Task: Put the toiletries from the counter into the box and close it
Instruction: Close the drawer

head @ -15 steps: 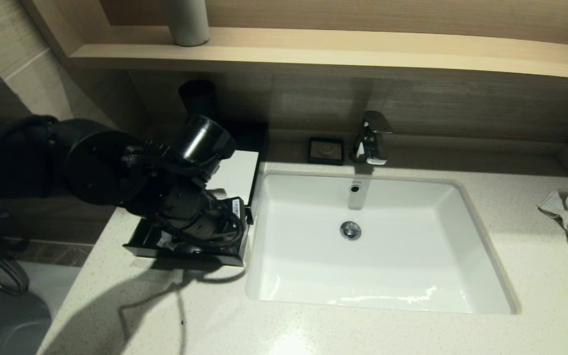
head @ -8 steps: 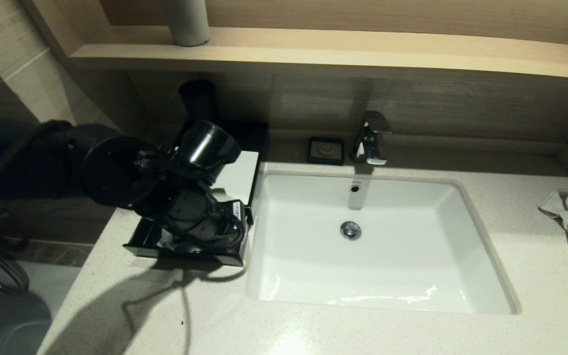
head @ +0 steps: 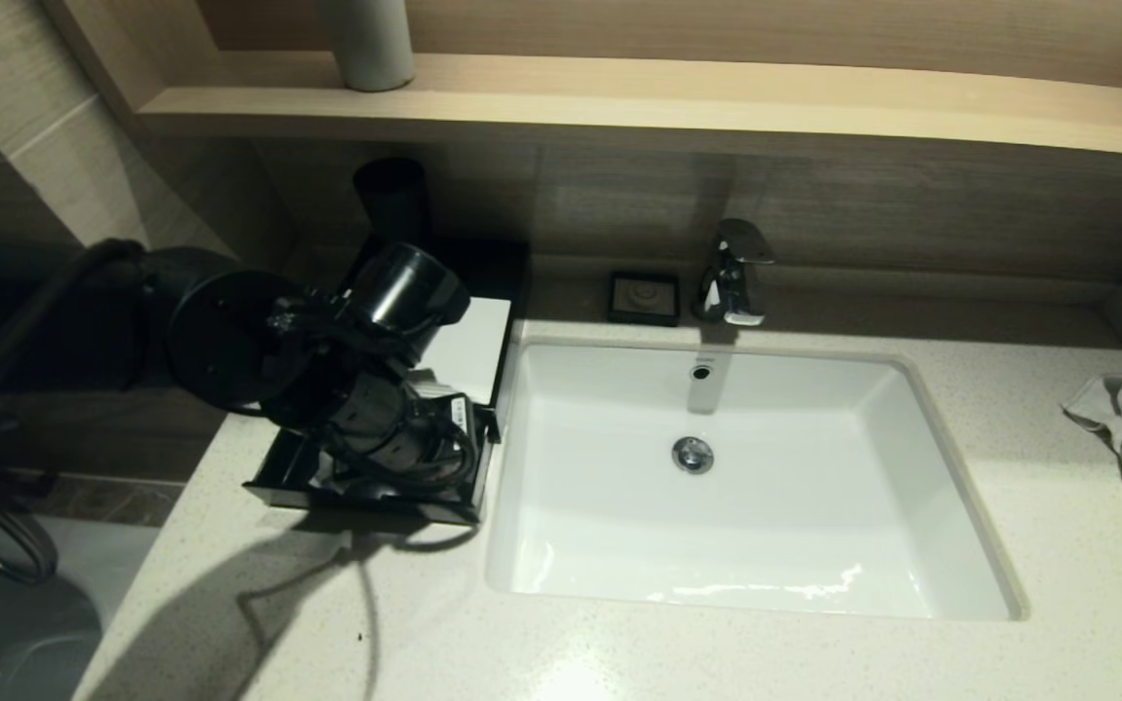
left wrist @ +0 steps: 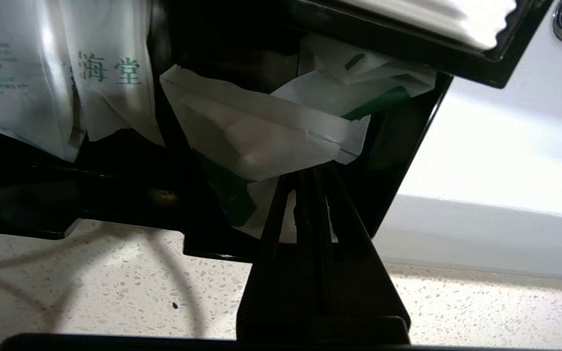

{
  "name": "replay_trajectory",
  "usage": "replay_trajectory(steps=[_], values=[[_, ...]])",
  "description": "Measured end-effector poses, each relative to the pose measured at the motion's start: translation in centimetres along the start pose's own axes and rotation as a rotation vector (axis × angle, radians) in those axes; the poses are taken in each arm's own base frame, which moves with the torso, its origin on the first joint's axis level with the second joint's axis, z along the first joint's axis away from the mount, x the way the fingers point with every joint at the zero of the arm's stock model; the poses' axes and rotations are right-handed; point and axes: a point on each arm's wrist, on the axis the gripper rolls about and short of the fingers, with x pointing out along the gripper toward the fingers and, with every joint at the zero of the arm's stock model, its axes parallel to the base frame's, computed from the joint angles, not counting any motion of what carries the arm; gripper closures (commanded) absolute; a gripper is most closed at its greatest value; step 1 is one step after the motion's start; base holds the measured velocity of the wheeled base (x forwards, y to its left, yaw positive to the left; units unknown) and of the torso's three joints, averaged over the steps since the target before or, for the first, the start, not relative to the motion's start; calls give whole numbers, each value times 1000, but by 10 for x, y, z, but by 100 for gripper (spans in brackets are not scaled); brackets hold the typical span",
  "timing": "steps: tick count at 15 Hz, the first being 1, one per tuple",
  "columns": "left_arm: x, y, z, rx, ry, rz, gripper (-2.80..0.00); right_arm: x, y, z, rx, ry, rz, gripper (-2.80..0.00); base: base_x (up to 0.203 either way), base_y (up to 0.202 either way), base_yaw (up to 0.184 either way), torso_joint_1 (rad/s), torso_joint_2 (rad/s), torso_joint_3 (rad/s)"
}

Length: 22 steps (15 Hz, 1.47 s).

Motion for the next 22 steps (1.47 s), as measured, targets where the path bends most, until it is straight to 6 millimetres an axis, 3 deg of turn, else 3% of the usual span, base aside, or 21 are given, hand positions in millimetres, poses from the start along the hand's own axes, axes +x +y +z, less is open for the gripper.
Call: replay_trajectory(steps=[13, 22], values=[[6, 18, 24, -110, -48, 28, 0, 0, 0, 0, 0, 0, 0, 0, 0, 0, 0, 0, 0, 0], [-33, 21, 23, -137, -79, -1, 0, 0, 0, 0, 0, 0, 0, 0, 0, 0, 0, 0, 0, 0]])
